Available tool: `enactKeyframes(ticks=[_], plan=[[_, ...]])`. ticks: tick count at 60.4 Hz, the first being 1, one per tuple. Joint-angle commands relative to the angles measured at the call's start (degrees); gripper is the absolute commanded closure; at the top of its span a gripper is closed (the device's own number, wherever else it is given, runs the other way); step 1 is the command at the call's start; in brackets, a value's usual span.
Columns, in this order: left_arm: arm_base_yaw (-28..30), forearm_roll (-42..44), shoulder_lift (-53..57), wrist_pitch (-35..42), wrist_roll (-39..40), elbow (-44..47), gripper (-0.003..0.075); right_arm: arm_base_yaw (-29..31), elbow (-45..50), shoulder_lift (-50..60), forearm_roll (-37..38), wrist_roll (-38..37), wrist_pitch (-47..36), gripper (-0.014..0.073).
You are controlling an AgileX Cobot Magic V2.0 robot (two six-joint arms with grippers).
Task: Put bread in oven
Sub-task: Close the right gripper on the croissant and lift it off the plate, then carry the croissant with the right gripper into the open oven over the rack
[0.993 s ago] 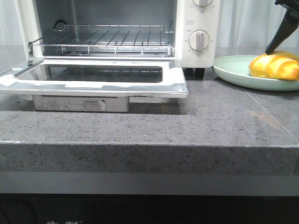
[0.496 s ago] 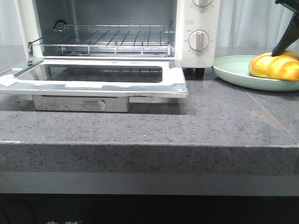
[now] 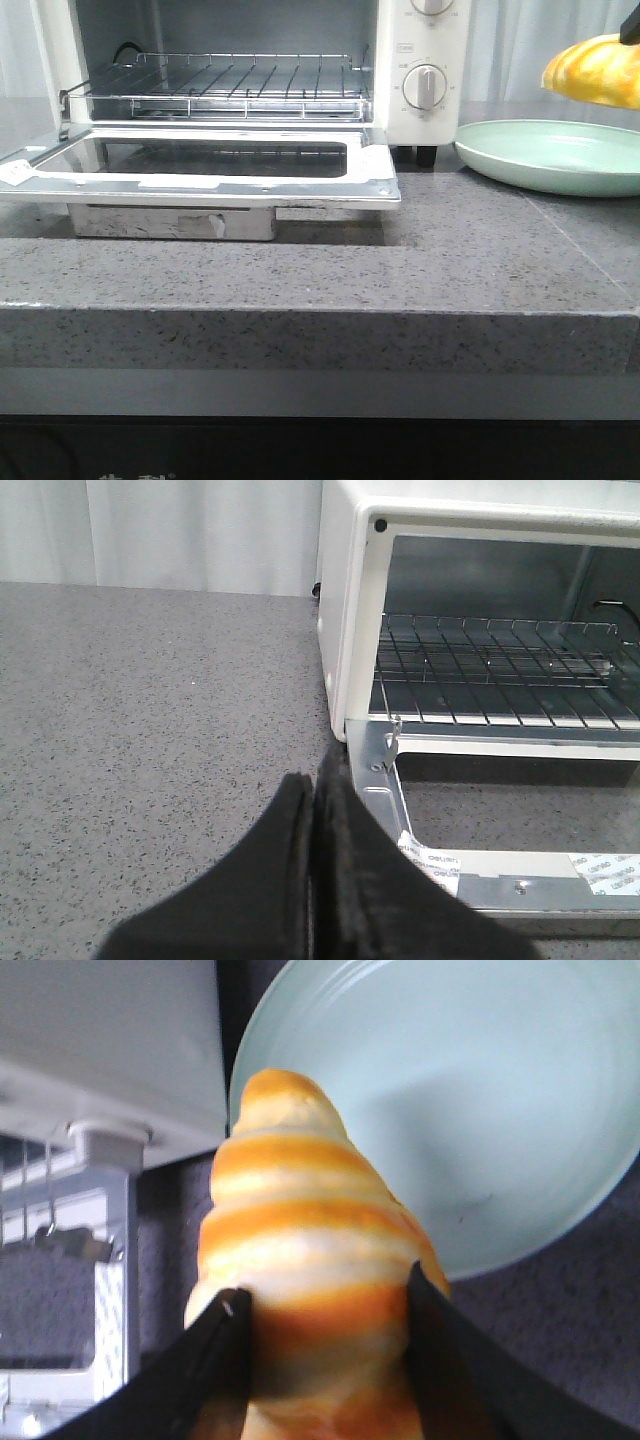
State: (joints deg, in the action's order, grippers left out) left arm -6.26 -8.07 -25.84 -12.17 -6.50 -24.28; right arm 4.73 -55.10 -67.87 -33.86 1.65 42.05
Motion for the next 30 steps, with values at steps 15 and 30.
enactKeyframes(ticks=[15, 30], plan=[[0.07, -0.29, -0.28, 4.76, 0.23, -1.52, 0.0741, -18.4, 6.62, 12.15, -9.72, 0.87, -9.99, 0.0559], [0.07, -0.29, -0.28, 4.76, 0.23, -1.52, 0.0741, -34.87, 1.34, 1.3, -11.56, 0.87, -24.22, 0.0559]])
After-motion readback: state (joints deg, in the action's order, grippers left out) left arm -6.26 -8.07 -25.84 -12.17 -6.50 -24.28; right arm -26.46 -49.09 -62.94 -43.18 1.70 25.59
